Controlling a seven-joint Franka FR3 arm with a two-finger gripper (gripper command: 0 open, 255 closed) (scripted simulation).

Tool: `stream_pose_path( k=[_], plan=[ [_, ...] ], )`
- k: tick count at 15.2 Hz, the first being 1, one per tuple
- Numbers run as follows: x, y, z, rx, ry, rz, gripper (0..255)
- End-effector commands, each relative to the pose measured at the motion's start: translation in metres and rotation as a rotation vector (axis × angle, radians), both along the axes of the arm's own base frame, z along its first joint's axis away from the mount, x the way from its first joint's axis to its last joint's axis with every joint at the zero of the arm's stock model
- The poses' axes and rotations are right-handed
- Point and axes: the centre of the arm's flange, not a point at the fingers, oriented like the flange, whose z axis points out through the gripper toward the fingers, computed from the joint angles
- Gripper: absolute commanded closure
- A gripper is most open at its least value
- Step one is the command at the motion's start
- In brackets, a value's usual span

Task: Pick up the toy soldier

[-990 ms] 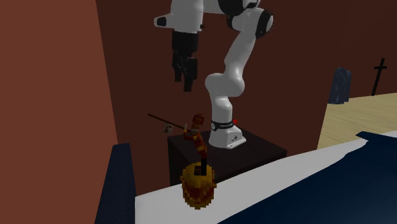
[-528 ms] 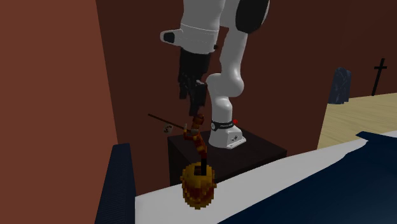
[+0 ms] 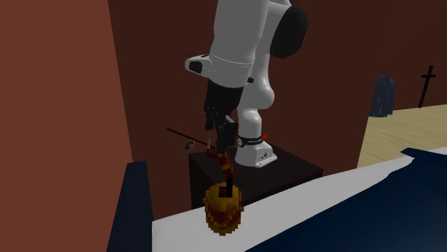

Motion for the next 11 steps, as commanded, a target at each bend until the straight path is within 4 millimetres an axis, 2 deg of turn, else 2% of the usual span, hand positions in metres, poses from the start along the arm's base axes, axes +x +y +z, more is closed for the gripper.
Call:
stream_pose_path(
  k=[1,3,4,11],
  plan=[
    [0.0006,0.0006,-0.0122,0.0,0.0,0.0,0],
    [0.0006,0.0006,-0.0153,0.0,0.0,0.0,0],
    [0.0002,0.0002,-0.0146,0.0,0.0,0.0,255],
    [0.0003,0.0004,-0.0149,0.0,0.0,0.0,255]
  ],
)
